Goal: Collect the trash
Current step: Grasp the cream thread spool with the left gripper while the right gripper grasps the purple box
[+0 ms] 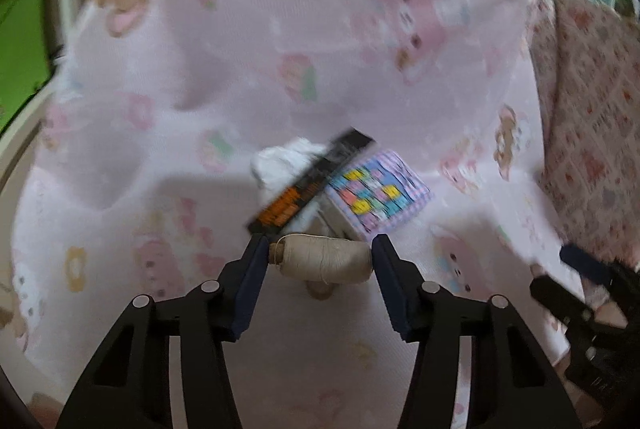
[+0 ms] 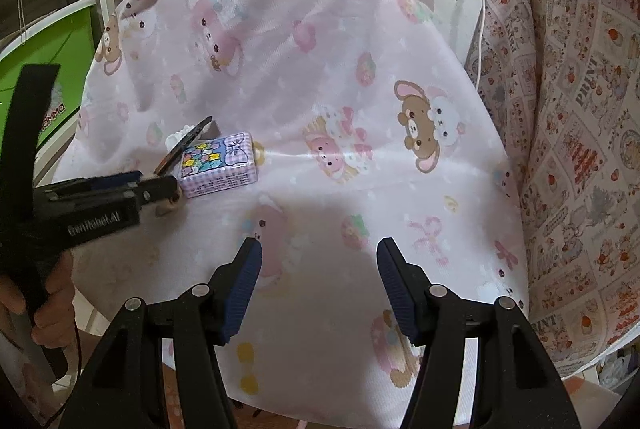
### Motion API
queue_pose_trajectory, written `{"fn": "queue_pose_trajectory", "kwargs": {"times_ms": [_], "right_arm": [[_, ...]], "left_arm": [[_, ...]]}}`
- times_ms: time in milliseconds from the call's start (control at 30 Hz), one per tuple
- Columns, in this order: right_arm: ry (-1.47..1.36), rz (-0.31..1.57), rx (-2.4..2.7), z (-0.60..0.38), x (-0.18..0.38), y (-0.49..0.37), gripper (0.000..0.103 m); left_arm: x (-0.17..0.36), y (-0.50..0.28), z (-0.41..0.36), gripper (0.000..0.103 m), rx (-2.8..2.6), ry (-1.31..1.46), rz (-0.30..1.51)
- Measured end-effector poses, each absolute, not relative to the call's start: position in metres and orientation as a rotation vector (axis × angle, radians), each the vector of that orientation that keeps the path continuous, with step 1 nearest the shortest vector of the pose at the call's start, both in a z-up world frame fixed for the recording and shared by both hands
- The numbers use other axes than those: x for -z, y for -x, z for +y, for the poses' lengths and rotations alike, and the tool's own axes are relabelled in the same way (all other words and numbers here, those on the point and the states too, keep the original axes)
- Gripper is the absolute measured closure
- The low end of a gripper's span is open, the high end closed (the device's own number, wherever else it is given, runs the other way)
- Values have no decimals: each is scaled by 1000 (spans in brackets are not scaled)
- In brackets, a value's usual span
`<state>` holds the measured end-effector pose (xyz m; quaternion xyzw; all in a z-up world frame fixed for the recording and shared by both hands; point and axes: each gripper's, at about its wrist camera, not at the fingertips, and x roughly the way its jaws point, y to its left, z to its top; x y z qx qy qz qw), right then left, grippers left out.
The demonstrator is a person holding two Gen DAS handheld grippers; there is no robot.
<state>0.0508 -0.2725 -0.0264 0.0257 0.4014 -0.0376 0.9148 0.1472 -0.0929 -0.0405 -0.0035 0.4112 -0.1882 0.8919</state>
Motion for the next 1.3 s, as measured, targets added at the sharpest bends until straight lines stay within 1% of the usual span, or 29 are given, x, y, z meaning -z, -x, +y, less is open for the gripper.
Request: {"fn": "queue_pose_trajectory", "kwargs": {"times_ms": [133,233,400,500,767,900,967,1033,1167,1300], "right_arm": [[-66,828,12,-267,25,-54,40],[-79,838,-52,-259,25,-57,31],[0,819,-96,-239,19,-73,28],[16,808,-129,-231,16,-96,23],[26,871,-174,-218,41,-148,23],[37,896,-187,-210,50,-160,23],[25,900,-196,-208,54,-165,20],[3,901,-195,-209,56,-168,19],[-23,912,-220,-207,58,-175,19],[22,910,-250,-196,61,-174,19]], "left_arm": [[21,-142,-75,51,289,14,797],[10,-142,-57,51,226,51,795],[-9,-139,-35,51,144,51,741],[-16,-134,-34,51,112,5,693],[-17,-121,-44,51,156,-82,622],[-13,-123,-46,51,154,-89,633],[-10,-124,-43,51,152,-72,648],[-9,-125,-39,51,154,-44,664],[-10,-126,-34,51,155,-22,669],[-12,-125,-34,51,160,-18,665]]}}
